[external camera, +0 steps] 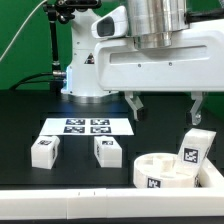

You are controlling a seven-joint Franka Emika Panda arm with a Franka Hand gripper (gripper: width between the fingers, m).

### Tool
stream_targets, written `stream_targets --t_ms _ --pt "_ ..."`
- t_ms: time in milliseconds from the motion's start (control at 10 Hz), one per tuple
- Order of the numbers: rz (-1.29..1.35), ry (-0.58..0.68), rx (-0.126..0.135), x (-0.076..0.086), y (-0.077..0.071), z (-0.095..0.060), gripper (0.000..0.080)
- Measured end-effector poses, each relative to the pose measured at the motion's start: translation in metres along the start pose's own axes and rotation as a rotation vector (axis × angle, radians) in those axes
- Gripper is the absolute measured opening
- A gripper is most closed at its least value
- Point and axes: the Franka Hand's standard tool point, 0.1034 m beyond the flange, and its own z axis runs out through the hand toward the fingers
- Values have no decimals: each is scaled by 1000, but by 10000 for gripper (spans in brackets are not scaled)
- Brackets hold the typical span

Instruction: Assemble stool

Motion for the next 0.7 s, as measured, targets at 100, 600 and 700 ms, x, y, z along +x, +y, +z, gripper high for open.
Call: stream_targets --t_ms 100,600,700 --pt "-72 0 -1 0 0 0 648" --pt "-631 23 -109 4 6 -1 648" --pt "-686 19 -132 3 10 0 648"
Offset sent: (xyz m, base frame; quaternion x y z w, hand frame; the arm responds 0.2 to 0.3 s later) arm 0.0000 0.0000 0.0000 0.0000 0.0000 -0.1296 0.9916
